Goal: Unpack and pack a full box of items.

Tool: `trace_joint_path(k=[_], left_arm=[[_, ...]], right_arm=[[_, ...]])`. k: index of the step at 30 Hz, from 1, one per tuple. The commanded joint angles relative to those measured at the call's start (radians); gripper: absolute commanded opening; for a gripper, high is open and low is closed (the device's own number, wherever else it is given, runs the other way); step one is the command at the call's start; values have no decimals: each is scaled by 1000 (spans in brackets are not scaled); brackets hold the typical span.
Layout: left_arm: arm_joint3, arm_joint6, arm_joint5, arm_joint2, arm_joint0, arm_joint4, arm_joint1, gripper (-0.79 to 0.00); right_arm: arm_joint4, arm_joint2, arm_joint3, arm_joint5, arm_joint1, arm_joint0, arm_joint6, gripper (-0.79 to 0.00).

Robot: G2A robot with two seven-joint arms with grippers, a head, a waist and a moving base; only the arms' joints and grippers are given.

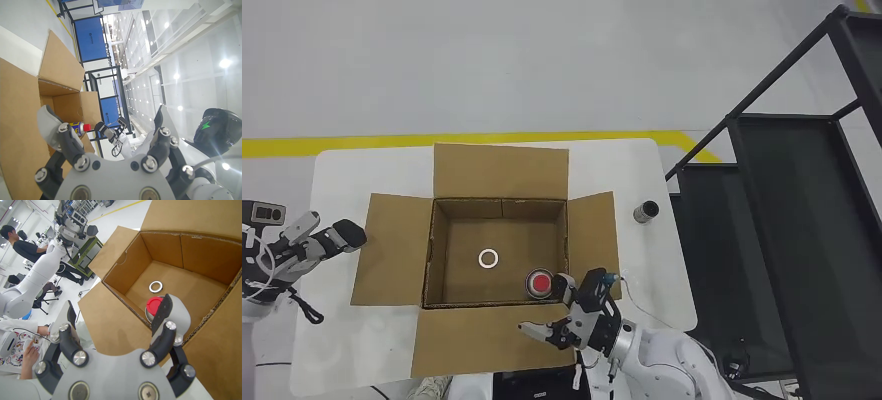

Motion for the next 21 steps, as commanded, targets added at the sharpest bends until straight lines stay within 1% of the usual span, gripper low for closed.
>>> trace_joint_path(k=[1, 16, 21], left_arm=[[0, 0, 0, 0, 0, 0, 0, 0], [0, 0, 0, 0, 0, 0, 0, 0], [0, 0, 0, 0, 0, 0, 0, 0]], right_arm=[[1, 3, -1, -7, 1, -2, -3, 0], [5, 1, 1, -10, 2, 0, -2, 0], [109, -31, 71, -82, 9, 86, 62, 0]])
